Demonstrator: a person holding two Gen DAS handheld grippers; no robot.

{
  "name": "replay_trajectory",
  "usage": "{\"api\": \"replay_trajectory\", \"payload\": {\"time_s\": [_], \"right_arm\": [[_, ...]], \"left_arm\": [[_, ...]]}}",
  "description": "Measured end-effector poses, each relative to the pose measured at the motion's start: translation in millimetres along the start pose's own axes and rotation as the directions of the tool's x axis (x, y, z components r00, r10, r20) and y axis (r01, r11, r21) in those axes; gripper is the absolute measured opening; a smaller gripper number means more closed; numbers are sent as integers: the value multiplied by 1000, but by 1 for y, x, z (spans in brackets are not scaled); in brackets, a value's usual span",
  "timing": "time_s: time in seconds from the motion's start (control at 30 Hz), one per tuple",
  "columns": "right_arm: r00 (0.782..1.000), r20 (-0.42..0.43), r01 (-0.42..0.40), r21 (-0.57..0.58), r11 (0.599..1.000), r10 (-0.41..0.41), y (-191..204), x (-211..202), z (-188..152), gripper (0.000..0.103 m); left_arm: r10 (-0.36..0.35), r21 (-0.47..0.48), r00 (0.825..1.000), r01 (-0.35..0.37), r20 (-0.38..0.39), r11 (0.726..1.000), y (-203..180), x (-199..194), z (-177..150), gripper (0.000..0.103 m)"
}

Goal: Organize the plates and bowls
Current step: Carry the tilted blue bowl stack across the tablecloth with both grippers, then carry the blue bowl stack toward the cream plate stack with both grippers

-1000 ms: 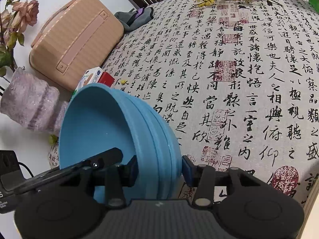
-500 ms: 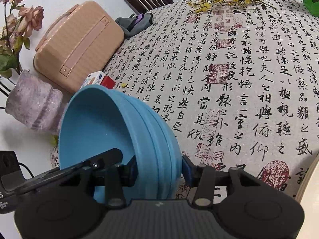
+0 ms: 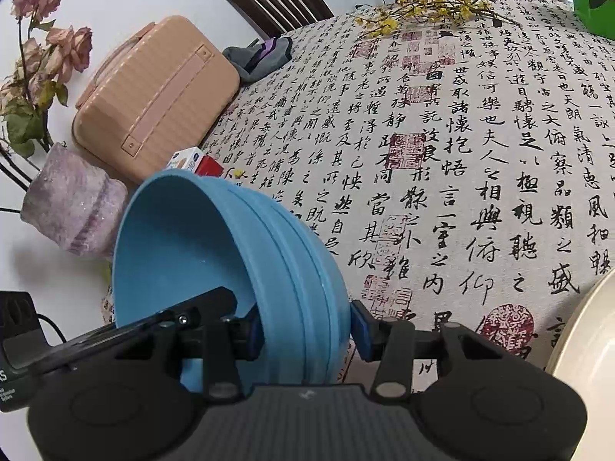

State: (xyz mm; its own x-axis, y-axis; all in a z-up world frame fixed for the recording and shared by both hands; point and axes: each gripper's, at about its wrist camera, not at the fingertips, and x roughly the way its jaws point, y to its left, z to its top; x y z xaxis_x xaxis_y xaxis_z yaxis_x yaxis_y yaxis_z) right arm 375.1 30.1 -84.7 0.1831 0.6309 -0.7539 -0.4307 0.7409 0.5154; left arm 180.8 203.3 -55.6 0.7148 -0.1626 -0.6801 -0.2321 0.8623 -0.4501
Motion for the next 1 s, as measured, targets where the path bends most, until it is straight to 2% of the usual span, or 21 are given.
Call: {"api": "replay_trajectory", "payload": {"time_s": [1.0], "right_arm": [[999, 40, -7, 19, 1000, 6, -30, -31, -7, 45]], "left_arm": [[-7, 46, 1000, 6, 11, 999, -41, 6, -7, 45]]}}
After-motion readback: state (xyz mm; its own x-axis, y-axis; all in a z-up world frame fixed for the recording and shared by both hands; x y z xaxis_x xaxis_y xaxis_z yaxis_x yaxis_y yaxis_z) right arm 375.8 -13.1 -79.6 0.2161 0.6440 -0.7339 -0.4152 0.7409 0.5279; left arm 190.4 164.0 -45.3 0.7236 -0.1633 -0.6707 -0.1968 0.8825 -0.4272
